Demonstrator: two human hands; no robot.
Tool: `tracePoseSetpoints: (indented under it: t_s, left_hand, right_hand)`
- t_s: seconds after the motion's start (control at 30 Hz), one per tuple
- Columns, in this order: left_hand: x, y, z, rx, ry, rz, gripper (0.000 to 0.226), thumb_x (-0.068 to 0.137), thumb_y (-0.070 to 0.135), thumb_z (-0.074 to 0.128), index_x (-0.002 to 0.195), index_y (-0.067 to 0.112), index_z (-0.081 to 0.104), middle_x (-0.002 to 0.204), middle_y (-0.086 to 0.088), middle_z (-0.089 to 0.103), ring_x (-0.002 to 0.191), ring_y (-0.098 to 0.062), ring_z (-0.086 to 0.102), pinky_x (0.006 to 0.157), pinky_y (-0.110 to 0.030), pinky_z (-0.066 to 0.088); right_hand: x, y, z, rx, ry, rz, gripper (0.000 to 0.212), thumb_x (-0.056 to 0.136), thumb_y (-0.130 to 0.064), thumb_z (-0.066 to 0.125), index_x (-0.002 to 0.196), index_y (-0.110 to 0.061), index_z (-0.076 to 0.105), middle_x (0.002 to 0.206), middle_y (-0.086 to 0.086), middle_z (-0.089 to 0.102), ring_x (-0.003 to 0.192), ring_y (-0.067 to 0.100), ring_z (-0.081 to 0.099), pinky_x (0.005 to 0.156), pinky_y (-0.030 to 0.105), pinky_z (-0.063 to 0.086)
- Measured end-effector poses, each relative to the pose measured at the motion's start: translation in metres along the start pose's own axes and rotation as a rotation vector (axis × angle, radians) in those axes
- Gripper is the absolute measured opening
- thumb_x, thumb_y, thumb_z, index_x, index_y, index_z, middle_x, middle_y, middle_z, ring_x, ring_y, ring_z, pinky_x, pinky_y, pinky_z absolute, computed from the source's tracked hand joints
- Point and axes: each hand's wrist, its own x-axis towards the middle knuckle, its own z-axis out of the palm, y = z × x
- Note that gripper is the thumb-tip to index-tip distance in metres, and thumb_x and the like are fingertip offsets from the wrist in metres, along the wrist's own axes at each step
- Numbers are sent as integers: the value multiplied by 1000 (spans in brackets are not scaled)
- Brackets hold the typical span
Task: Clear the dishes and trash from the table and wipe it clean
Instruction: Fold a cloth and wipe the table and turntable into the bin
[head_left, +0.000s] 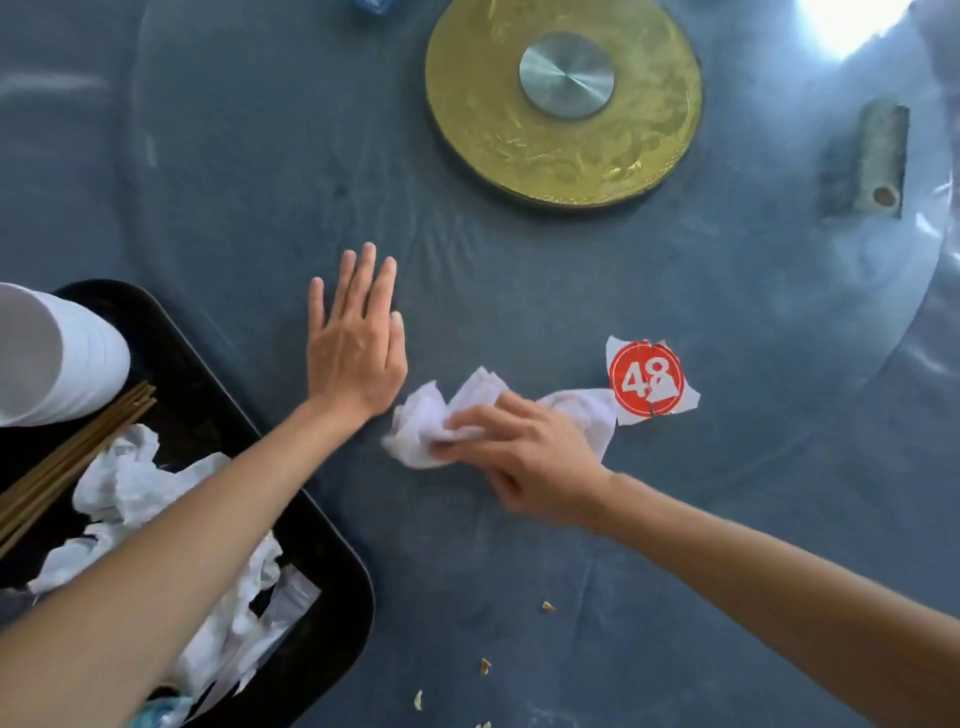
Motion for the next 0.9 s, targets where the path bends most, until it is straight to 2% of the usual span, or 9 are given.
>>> tracePoseSetpoints:
  t_s: [0.07, 0.17, 0.3, 0.4, 0.47, 0.57, 0.67, 0.73, 0.9]
  left_hand:
    - [8, -15, -5, 31, -5, 39, 59, 98, 23, 30, 156, 8, 33, 167, -11, 23, 155, -27, 16, 123, -58, 10]
    - [18, -30, -15, 70, -4, 76, 56, 98, 21, 31, 151, 5, 39, 164, -14, 29, 154, -30, 21, 121, -59, 14]
    - [1, 8, -8, -32, -16, 9, 56, 99, 24, 32, 153, 9, 38, 166, -11, 24, 156, -28, 15, 123, -55, 11]
    - [-12, 26, 4, 3, 18, -3, 56, 101, 25, 28, 156, 18, 35, 167, -5, 24, 156, -24, 16, 124, -51, 11]
    - [-7, 18, 5, 9, 29, 0, 54, 102, 23, 29, 155, 18, 36, 166, -5, 27, 155, -24, 18, 124, -50, 14]
    - [3, 2, 2, -14, 22, 44, 55, 101, 23, 30, 155, 17, 37, 166, -5, 27, 155, -24, 19, 124, -49, 13]
    - [11, -12, -2, -39, 14, 67, 55, 100, 23, 31, 154, 18, 38, 166, -5, 28, 155, -24, 19, 125, -47, 11]
    - [18, -24, -8, -53, 0, 86, 54, 100, 23, 31, 153, 18, 40, 165, -5, 29, 155, -23, 19, 126, -47, 10]
    - [36, -45, -22, -7, -9, 90, 52, 99, 18, 34, 150, 12, 44, 164, -9, 32, 154, -29, 21, 124, -51, 11]
  right_hand:
    - [-16, -20, -1, 68, -171, -154, 61, 75, 3, 52, 125, -24, 74, 123, -1, 69, 84, 28, 54, 66, 40, 52]
    - [9, -7, -44, 38, -91, -223, 55, 81, 5, 48, 122, -18, 76, 121, 6, 71, 88, 30, 61, 75, 35, 52]
    - [83, 91, -120, -250, 297, 116, 31, 102, -10, 55, 123, -19, 76, 121, 9, 69, 95, 36, 61, 84, 32, 41]
    - [102, 150, -128, -277, 361, 448, 34, 104, -21, 50, 130, -24, 71, 127, 12, 66, 109, 43, 57, 93, 39, 45]
    - [96, 136, -99, -313, 352, 516, 36, 101, -20, 50, 130, -23, 70, 128, 12, 66, 109, 41, 56, 89, 50, 49]
    - [51, 54, -35, -170, 226, 266, 45, 90, -11, 51, 124, -30, 74, 125, -2, 70, 97, 32, 57, 71, 44, 53]
    - [-24, -31, 15, 92, -127, -41, 58, 76, -5, 50, 123, -30, 75, 130, -8, 69, 91, 27, 58, 68, 39, 53]
    - [-52, -54, 16, 161, -247, -157, 59, 76, -1, 52, 122, -28, 75, 132, -8, 69, 88, 23, 54, 70, 34, 51]
    - [-13, -1, -54, 62, 176, 44, 39, 94, 7, 57, 116, -18, 78, 127, 0, 71, 91, 30, 63, 83, 33, 47]
